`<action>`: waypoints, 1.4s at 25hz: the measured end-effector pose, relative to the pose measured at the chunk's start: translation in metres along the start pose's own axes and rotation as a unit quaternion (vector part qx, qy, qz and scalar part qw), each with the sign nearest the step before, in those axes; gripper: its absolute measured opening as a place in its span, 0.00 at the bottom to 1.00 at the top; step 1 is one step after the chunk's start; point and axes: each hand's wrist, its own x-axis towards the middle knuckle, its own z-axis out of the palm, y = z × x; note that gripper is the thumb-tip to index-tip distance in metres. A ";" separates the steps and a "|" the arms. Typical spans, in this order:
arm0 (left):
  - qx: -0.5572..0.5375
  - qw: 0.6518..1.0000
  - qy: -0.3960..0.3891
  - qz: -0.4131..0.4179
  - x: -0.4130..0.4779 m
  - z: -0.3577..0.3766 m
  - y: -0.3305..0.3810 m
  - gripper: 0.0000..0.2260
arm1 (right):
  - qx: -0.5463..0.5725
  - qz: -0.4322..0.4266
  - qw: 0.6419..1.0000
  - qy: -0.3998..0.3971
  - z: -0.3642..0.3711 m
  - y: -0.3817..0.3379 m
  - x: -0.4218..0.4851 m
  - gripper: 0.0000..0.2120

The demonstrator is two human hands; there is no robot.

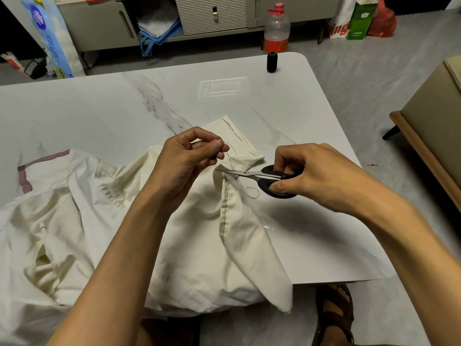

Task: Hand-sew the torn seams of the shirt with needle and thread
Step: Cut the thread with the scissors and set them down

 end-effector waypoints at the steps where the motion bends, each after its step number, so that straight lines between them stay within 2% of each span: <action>1: -0.012 1.000 0.013 0.002 0.000 0.000 0.000 0.04 | 0.001 0.004 1.000 0.004 0.000 0.001 0.000 0.09; 7: -0.072 0.993 0.098 0.003 0.002 -0.003 0.001 0.05 | 0.009 0.069 0.996 0.054 0.007 0.022 0.003 0.05; 9: -0.082 0.990 0.114 -0.010 0.003 -0.002 0.000 0.04 | 0.075 0.100 0.987 0.103 0.016 0.034 0.006 0.05; 12: -0.043 0.995 0.083 -0.029 0.018 0.001 0.007 0.02 | 0.144 0.179 0.954 0.195 0.020 0.055 0.036 0.12; 16: 0.021 0.999 0.037 -0.026 0.057 0.007 0.021 0.02 | 0.066 0.241 0.936 0.249 -0.004 0.089 0.136 0.21; 19: 0.039 0.999 0.011 -0.034 0.086 0.011 0.020 0.02 | -0.002 0.256 0.923 0.287 -0.028 0.112 0.214 0.17; 21: 0.049 0.998 -0.003 -0.046 0.104 0.010 0.014 0.01 | -0.045 0.262 0.914 0.305 -0.040 0.124 0.253 0.18; 24: 0.051 0.997 -0.013 -0.059 0.129 0.007 0.006 0.01 | -0.103 0.270 0.906 0.309 -0.053 0.139 0.299 0.17; 28: 0.035 0.997 -0.015 -0.066 0.150 0.006 -0.002 0.01 | -0.137 0.266 0.905 0.303 -0.057 0.152 0.331 0.15; 30: 0.037 0.996 -0.020 -0.072 0.150 0.008 -0.003 0.01 | -0.119 0.258 0.904 0.319 -0.057 0.150 0.328 0.12; 32: 0.038 0.996 -0.020 -0.077 0.140 0.010 0.001 0.01 | -0.043 0.185 0.926 0.326 -0.057 0.137 0.311 0.07; 33: 0.039 0.996 -0.020 -0.080 0.135 0.011 0.004 0.01 | 0.033 0.133 0.945 0.296 -0.054 0.125 0.296 0.06; 35: 0.045 0.996 -0.022 -0.079 0.119 0.016 0.017 0.01 | 0.214 0.036 0.966 0.139 -0.046 0.087 0.246 0.06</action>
